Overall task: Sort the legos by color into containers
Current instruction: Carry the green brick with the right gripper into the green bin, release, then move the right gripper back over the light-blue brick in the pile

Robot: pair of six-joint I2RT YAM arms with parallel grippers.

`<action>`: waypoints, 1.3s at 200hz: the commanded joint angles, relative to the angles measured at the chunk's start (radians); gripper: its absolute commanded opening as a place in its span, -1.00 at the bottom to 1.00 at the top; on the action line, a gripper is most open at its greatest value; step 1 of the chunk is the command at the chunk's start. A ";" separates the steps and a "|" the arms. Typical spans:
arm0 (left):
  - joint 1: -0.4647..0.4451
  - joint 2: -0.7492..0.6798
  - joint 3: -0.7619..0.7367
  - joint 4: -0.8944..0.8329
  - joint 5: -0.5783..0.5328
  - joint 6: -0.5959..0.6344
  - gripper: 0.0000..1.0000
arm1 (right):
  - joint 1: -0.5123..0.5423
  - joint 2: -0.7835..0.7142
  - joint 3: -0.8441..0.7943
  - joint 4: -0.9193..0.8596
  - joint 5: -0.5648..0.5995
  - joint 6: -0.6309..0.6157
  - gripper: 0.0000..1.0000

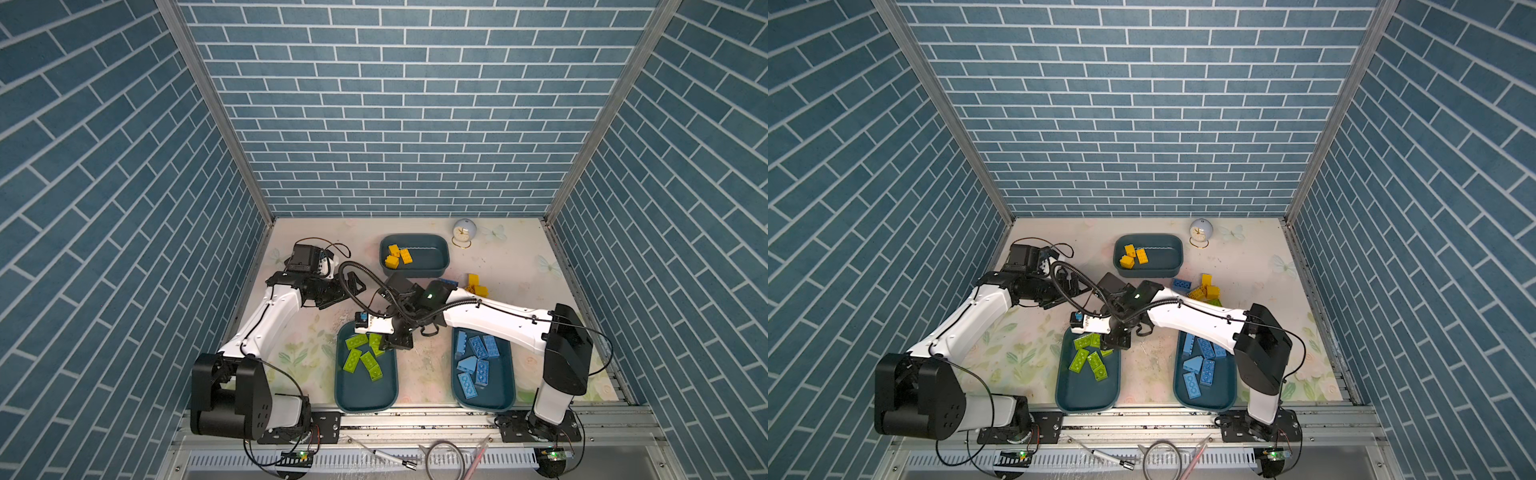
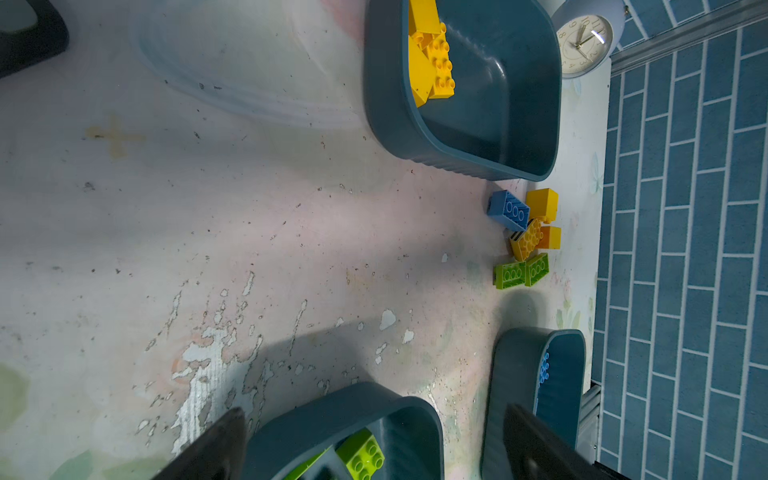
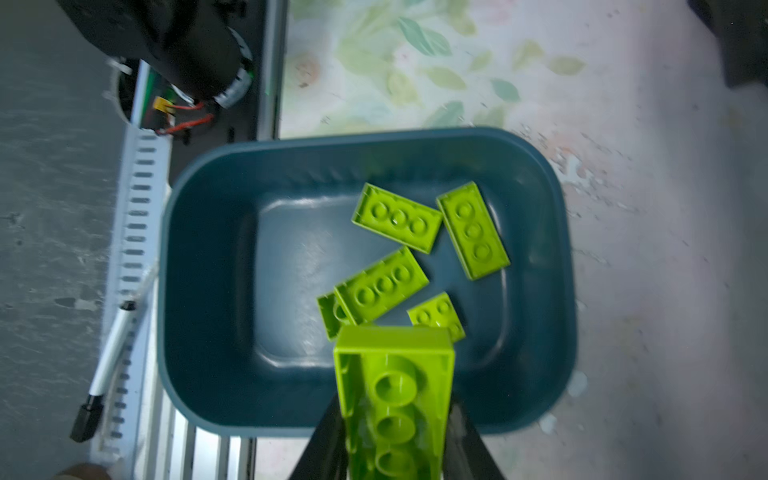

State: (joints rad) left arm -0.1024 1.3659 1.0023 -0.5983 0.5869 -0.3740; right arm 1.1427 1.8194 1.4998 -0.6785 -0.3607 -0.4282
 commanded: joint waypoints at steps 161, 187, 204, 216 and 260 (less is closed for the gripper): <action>0.006 0.027 0.019 0.004 0.056 0.015 0.95 | -0.298 -0.208 -0.197 -0.114 0.018 0.015 0.23; 0.006 0.024 0.025 0.005 0.065 0.014 0.95 | -0.446 -0.232 -0.233 -0.123 0.096 -0.077 0.26; 0.006 0.026 0.024 0.008 0.073 0.012 0.95 | -0.531 -0.213 -0.232 -0.105 0.125 -0.132 0.28; 0.005 0.026 0.024 0.007 0.077 0.011 0.95 | -0.577 -0.183 -0.216 -0.095 0.148 -0.170 0.30; 0.005 0.019 0.027 -0.007 0.074 0.012 0.95 | -0.699 -0.051 -0.156 -0.011 0.171 -0.260 0.33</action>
State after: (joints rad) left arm -0.1024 1.3876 1.0233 -0.5938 0.6533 -0.3687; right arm 0.4843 1.7016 1.2987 -0.7273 -0.2111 -0.5739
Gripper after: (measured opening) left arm 0.976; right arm 0.661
